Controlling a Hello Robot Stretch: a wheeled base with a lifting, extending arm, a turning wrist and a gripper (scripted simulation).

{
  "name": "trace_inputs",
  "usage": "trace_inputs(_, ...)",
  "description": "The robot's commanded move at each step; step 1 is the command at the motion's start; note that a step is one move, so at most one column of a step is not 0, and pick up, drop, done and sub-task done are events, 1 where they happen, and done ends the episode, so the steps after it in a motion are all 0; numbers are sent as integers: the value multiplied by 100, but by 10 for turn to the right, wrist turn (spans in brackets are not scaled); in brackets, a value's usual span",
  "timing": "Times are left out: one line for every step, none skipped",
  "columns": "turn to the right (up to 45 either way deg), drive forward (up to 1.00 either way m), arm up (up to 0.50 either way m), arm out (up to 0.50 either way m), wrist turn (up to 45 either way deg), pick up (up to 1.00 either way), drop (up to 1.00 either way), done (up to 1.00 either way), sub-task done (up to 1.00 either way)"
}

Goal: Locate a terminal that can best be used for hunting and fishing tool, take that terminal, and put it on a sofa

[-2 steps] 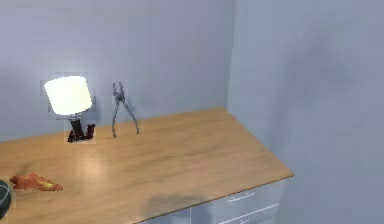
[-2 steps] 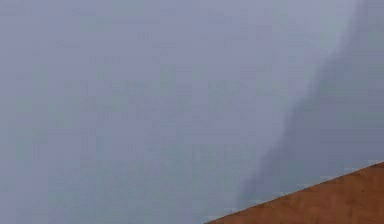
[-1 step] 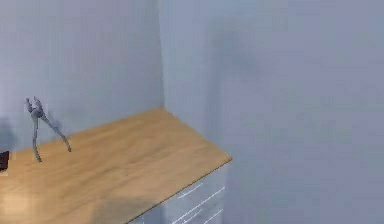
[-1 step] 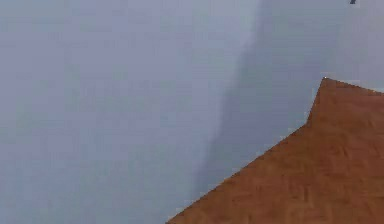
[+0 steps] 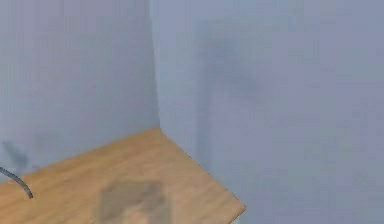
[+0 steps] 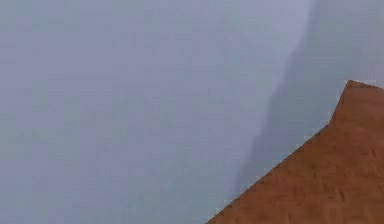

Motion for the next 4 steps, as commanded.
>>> trace_inputs(-450, 0, 0, 0, 0, 0, 0, 0, 0)
trace_inputs(-450, 0, 0, 0, 0, 0, 0, 0, 0)
trace_inputs(-450, 0, 0, 0, 0, 0, 0, 0, 0)
trace_inputs(-360, 0, 0, 0, 0, 0, 0, 0, 0)
